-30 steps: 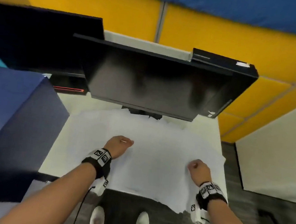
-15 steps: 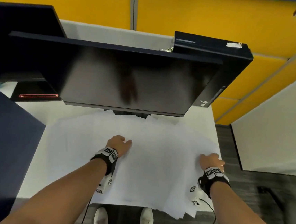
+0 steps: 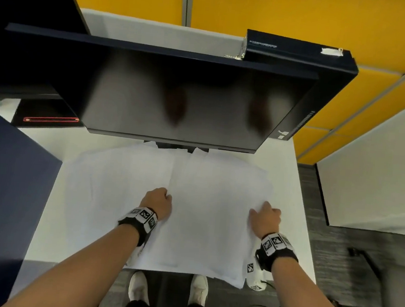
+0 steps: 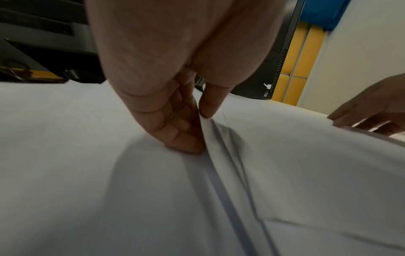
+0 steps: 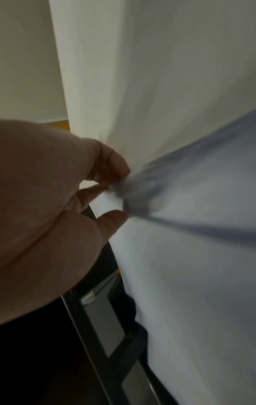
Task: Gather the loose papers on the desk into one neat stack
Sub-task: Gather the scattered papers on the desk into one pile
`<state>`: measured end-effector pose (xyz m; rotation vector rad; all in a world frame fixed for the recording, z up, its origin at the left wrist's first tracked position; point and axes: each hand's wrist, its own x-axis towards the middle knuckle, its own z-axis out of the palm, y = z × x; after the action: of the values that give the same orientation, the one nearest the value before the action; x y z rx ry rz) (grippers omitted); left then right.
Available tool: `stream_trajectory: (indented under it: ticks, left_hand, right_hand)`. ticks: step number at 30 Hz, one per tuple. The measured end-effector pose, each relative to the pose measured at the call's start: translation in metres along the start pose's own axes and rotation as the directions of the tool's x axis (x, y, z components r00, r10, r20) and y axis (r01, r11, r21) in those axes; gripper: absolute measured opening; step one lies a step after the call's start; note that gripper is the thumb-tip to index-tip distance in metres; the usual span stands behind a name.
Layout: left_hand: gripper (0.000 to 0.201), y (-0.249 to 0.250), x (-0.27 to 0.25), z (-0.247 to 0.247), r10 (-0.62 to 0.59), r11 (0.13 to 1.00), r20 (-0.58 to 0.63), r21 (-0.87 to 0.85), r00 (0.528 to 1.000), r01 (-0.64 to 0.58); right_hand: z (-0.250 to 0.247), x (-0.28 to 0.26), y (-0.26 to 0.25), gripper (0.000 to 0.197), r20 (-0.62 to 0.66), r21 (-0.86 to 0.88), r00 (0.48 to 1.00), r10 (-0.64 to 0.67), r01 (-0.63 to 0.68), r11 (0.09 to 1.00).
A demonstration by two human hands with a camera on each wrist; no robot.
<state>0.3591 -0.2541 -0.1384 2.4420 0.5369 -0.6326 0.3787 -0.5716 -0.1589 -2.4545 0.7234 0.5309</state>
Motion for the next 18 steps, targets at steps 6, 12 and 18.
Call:
stream_trajectory:
  ticks: [6, 12, 18]
  left_hand:
    - [0.046, -0.003, -0.016, -0.001, 0.01, 0.998, 0.044, -0.069, 0.999, -0.007]
    - [0.034, -0.026, -0.054, 0.02, 0.076, 0.984, 0.207, 0.141, 0.975, -0.107]
    - [0.042, -0.053, -0.064, 0.014, 0.032, 0.997, 0.064, -0.066, 0.997, -0.028]
  right_hand:
    - [0.001, -0.012, 0.005, 0.064, 0.055, 0.105, 0.993, -0.105, 0.099, 0.99]
    - [0.025, -0.06, 0.022, 0.044, 0.091, 0.052, 0.985, -0.149, 0.145, 0.988]
    - [0.041, -0.075, 0.031, 0.06, 0.085, 0.136, 0.992, -0.098, 0.086, 0.987]
